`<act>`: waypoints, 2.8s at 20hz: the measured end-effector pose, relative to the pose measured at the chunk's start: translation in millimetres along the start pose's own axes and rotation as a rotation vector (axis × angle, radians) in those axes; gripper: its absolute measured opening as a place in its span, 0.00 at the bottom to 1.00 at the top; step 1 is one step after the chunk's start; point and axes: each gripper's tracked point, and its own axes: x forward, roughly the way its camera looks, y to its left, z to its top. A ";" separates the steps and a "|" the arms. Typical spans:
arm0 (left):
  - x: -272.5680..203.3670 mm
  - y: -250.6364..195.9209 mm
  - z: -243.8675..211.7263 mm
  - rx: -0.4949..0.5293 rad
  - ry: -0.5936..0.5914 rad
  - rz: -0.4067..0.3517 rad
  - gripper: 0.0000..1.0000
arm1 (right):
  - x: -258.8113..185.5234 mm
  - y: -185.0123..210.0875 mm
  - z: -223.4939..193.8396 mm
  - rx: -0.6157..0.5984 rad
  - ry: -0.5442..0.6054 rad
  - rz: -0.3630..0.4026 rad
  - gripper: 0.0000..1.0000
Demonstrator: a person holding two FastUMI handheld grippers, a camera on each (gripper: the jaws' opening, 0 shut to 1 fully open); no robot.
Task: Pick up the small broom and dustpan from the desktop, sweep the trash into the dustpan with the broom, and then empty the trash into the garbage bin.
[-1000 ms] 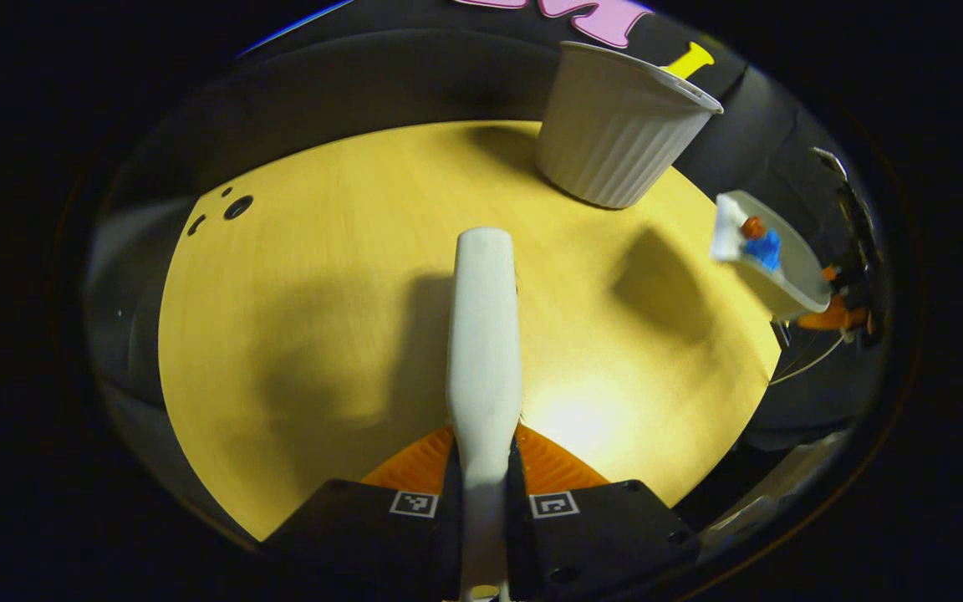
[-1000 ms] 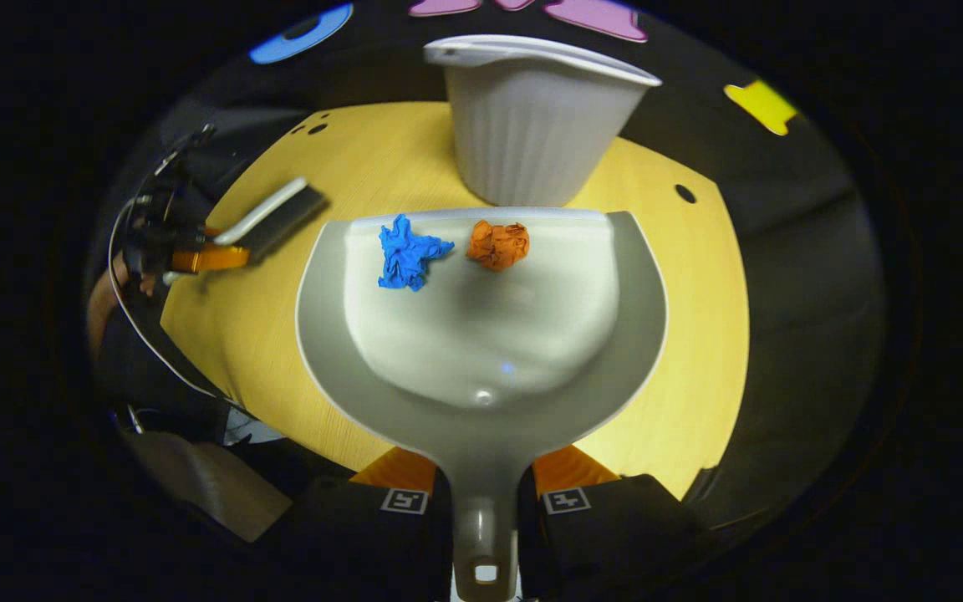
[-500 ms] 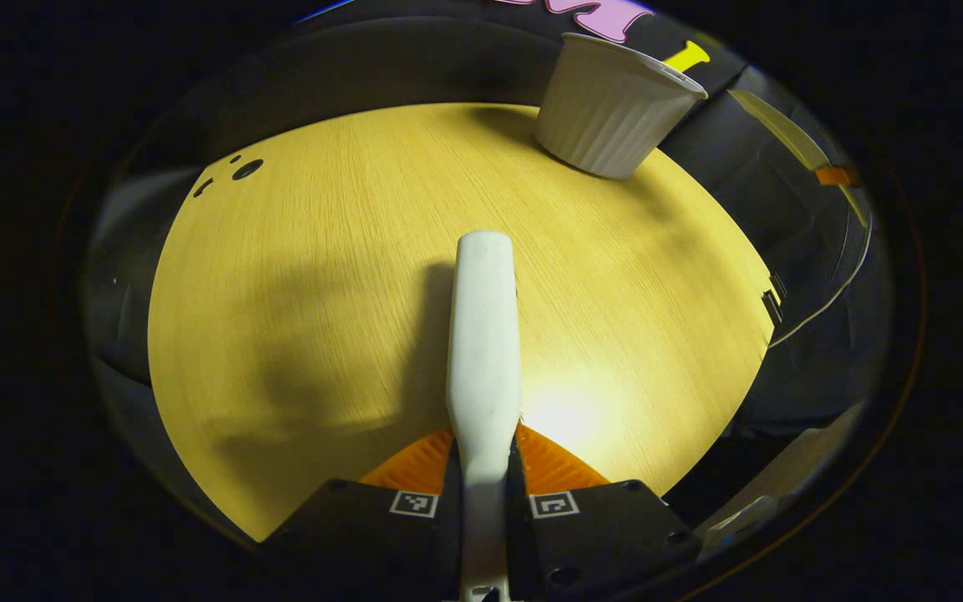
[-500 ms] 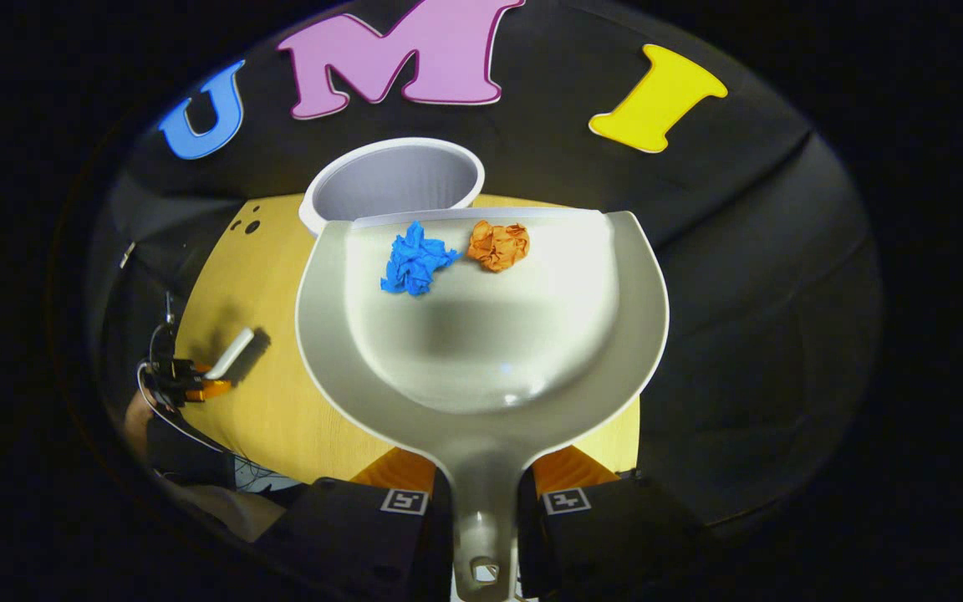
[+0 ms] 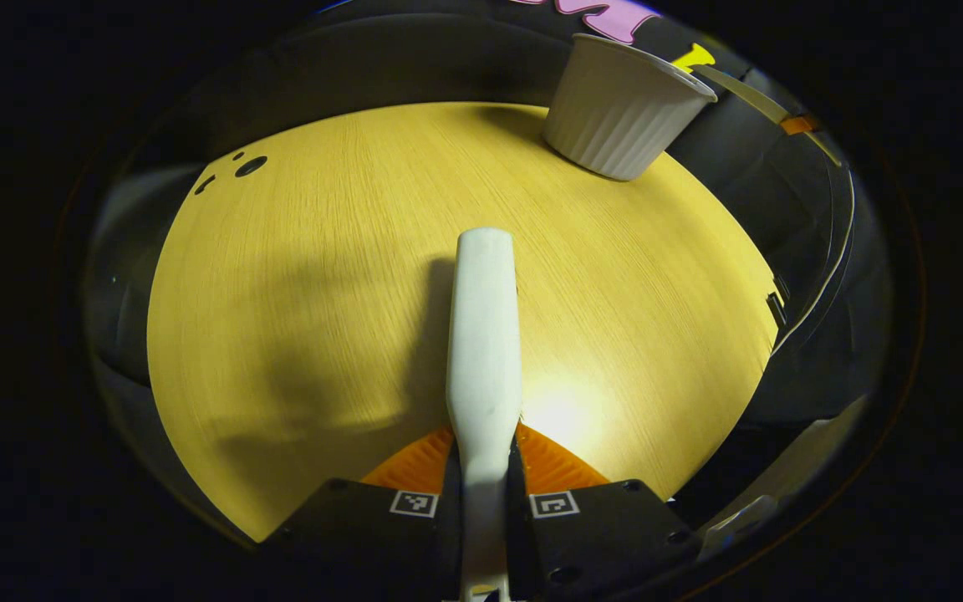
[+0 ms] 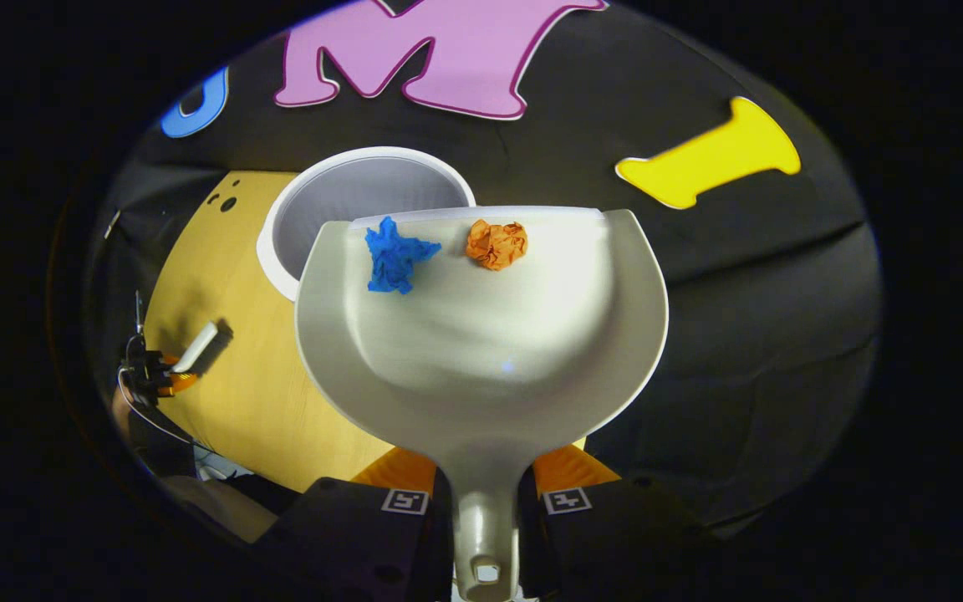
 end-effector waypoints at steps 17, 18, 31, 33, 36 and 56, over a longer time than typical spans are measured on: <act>4.9 6.4 -3.2 -0.010 0.023 0.012 0.26 | 6.5 -0.6 46.9 -0.315 0.338 -0.047 0.35; 4.9 6.4 -3.8 -0.009 0.024 0.012 0.24 | 7.1 1.8 47.0 -0.319 0.341 -0.046 0.35; 2.7 3.5 -1.1 -0.009 0.027 0.028 0.25 | -43.0 22.0 39.9 -0.169 0.013 0.101 0.38; 3.5 2.1 -0.1 -0.006 0.027 0.031 0.26 | -56.9 25.8 22.7 -0.161 -0.027 0.110 0.35; 3.6 -0.3 0.6 0.003 0.028 0.036 0.25 | -71.7 52.4 -10.5 -0.156 -0.072 0.163 0.35; 3.0 1.7 0.9 0.005 0.041 0.136 0.27 | 106.4 291.4 -186.8 -0.106 0.037 0.327 0.35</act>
